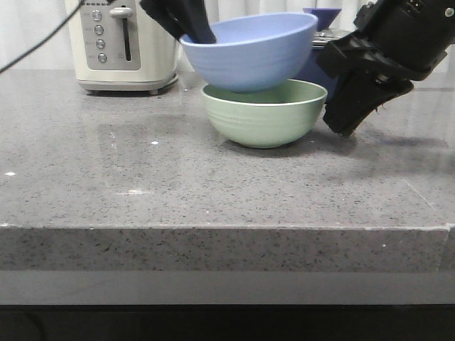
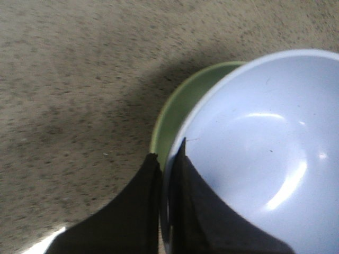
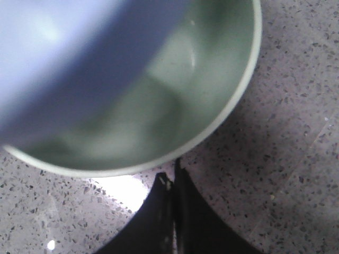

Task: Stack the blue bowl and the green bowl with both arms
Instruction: 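Lift the blue bowl with the left gripper and lower it into the green bowl, then open the left gripper and withdraw both grippers from the bowls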

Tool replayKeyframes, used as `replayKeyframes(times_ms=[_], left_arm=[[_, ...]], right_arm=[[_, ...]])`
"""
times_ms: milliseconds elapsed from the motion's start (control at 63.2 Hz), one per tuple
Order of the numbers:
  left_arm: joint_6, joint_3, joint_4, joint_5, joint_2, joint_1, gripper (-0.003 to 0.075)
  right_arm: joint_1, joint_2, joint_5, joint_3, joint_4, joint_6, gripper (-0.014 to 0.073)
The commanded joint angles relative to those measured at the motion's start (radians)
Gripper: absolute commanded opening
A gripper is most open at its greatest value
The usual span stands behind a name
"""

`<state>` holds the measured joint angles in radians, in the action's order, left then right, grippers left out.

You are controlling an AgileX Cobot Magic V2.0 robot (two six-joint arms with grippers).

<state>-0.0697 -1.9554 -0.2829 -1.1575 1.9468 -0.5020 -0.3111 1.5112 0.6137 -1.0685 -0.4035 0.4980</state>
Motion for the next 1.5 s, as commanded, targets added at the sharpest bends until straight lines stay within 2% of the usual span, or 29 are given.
replayKeyframes(times_ms=[0,554,617,823,886,1187,1361,1488], left_arm=[[0.013,-0.037,-0.028,0.051,-0.050,-0.026,-0.0020],[0.013,-0.037,0.012,0.063,-0.050,-0.036,-0.0011],[0.013,-0.037,0.012,0.063,-0.050,-0.036,0.0038],[0.013,-0.037,0.012,0.063,-0.050,-0.038,0.0300],[0.013,-0.037,0.012,0.063,-0.050,-0.038,0.0342],[0.013,-0.037,0.022,0.071,-0.098,-0.025,0.0347],[0.033,-0.022,0.152,0.056,-0.196,-0.025,0.0347],[0.049,0.075,0.199,0.110,-0.317,-0.025,0.0347]], right_arm=[[0.002,-0.034,-0.035,-0.024,-0.021,0.012,-0.0063],[0.002,-0.034,-0.035,-0.024,-0.021,0.012,-0.0063],[0.002,-0.034,-0.035,-0.024,-0.021,0.012,-0.0063],[0.002,-0.034,-0.035,-0.024,-0.021,0.012,-0.0063],[0.002,-0.034,-0.035,-0.024,-0.021,0.012,-0.0063],[0.002,-0.034,-0.035,-0.024,-0.021,0.012,-0.0063],[0.002,-0.034,-0.035,-0.024,-0.021,0.012,-0.0063],[0.002,-0.034,-0.035,-0.024,-0.021,0.012,-0.0063]])
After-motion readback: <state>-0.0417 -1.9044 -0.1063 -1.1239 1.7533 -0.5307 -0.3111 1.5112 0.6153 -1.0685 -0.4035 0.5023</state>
